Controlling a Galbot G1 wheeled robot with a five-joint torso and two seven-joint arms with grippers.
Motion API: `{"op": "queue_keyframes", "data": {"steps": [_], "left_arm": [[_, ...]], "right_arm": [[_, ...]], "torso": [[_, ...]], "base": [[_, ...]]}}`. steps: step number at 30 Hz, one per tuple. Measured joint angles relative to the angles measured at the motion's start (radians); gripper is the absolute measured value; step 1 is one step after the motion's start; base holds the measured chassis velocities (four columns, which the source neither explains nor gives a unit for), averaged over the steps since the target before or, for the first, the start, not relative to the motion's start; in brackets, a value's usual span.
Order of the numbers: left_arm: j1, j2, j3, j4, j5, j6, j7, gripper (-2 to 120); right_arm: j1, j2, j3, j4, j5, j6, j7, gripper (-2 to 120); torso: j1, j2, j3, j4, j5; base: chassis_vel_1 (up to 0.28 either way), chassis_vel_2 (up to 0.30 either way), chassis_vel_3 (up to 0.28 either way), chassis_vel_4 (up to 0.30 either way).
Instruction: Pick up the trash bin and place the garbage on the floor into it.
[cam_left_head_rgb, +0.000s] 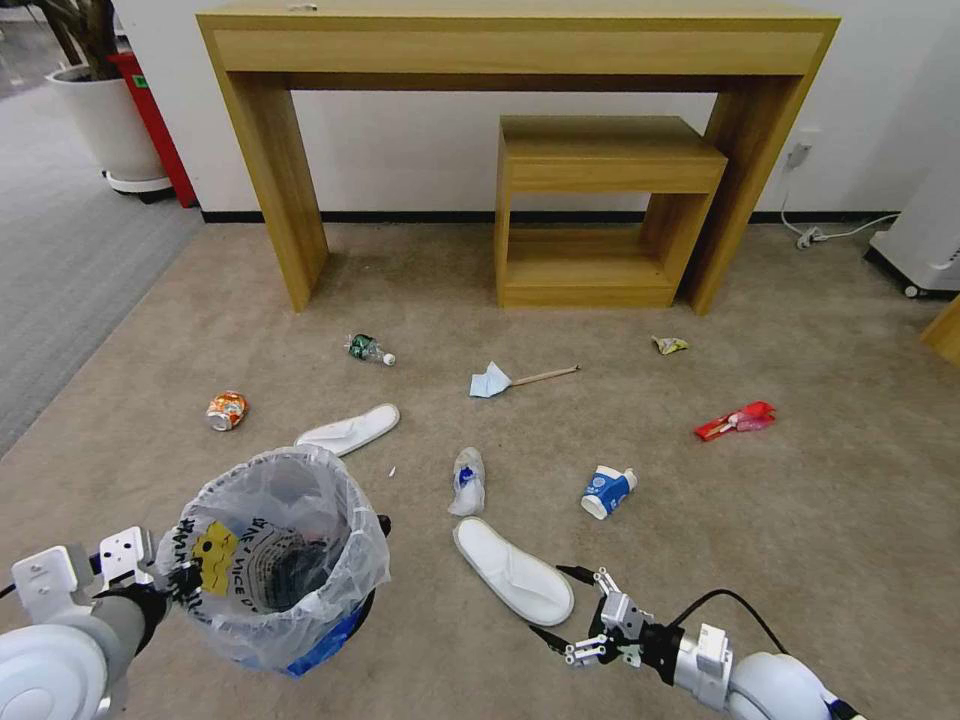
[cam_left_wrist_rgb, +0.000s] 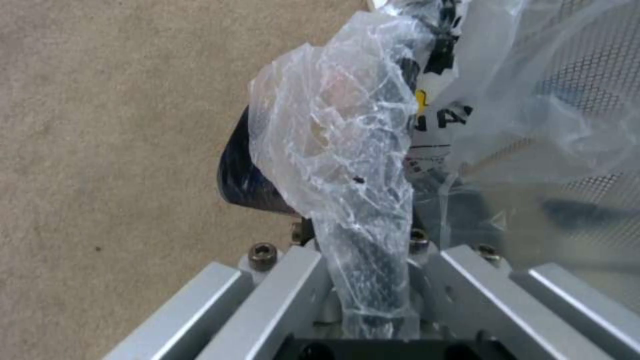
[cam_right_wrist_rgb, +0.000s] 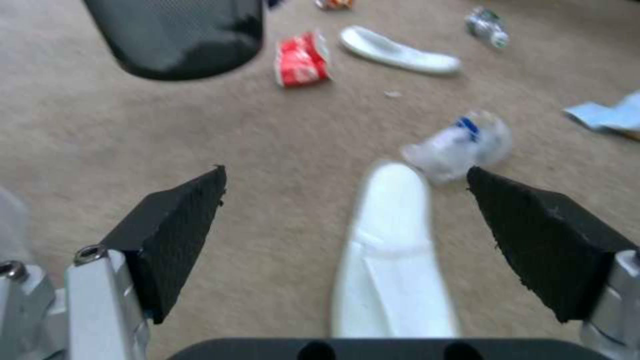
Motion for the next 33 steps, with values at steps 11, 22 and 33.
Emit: {"op": "queue_keyframes", "data": {"steps": [11, 22, 33], "left_arm": [[-0.009, -0.006, 0.011, 0.01, 0.018, 0.0, 0.01, 1], [-0.011, -0.012, 0.011, 0.013, 0.021, 0.0, 0.011, 1], [-0.016, -0.021, 0.01, 0.015, 0.026, 0.0, 0.012, 1]], "right_arm": [[0.005, -0.023, -0.033, 0.095, -0.071, -0.168, 0.211, 100], [0.095, -0.048, -0.139, 0.118, -0.046, -0.271, 0.281, 100], [0.203, -0.061, -0.278, 0.122, -0.003, -0.322, 0.33, 100]], "torso": [[0.0, 0.0, 0.0, -0.0001, -0.0001], [0.0, 0.0, 0.0, 0.0, 0.0], [0.0, 0.0, 0.0, 0.0, 0.0001]], "base": [[0.0, 0.0, 0.0, 0.0], [0.0, 0.0, 0.0, 0.0], [0.0, 0.0, 0.0, 0.0]]}}
